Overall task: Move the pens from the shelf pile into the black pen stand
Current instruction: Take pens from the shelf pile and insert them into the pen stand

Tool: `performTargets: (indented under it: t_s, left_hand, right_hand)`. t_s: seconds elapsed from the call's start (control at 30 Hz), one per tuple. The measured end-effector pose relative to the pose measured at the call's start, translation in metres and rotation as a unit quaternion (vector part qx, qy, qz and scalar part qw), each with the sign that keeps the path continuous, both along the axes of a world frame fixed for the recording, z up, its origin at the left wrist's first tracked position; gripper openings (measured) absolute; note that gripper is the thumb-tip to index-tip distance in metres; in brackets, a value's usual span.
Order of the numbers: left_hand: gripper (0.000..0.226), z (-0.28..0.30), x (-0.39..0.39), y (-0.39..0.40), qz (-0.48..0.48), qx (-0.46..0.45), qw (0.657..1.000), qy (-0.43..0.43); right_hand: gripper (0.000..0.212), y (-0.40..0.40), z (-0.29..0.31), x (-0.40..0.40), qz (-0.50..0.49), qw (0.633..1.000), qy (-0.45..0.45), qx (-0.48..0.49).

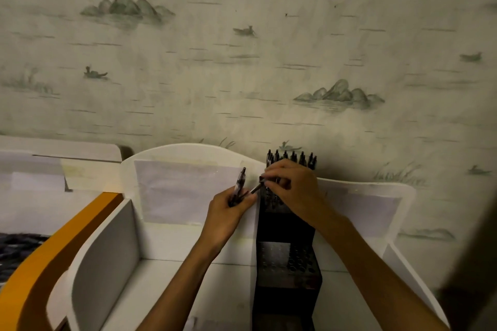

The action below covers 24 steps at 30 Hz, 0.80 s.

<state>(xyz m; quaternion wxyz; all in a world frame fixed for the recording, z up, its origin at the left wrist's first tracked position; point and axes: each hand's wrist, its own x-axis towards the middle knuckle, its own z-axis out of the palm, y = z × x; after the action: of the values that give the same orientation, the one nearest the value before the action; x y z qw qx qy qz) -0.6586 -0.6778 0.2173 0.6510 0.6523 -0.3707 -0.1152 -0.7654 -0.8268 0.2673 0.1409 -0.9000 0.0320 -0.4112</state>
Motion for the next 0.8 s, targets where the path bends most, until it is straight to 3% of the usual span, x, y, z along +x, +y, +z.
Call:
performTargets:
  t_s: [0.3,0.53,0.67,0.8]
  left_hand:
    - [0.009,0.009,-0.005,0.003,0.002,-0.023,1.0,0.008]
    - [0.025,0.005,0.002,-0.001,0.032,-0.004,0.999,-0.008]
    - [0.026,0.005,0.005,-0.001,0.024,0.009,0.999,0.022]
    - [0.026,0.01,0.002,-0.005,0.003,0.01,0.994,0.112]
  right_hand:
    - [0.017,-0.004,-0.006,0.002,0.018,0.997,0.068,-0.038]
    - [0.014,-0.016,-0.004,-0.008,-0.017,0.998,0.063,0.006]
    - [0.013,-0.022,0.002,-0.012,-0.051,0.995,0.042,0.07]
    - [0.007,-0.022,0.009,-0.012,-0.045,0.973,-0.018,0.225]
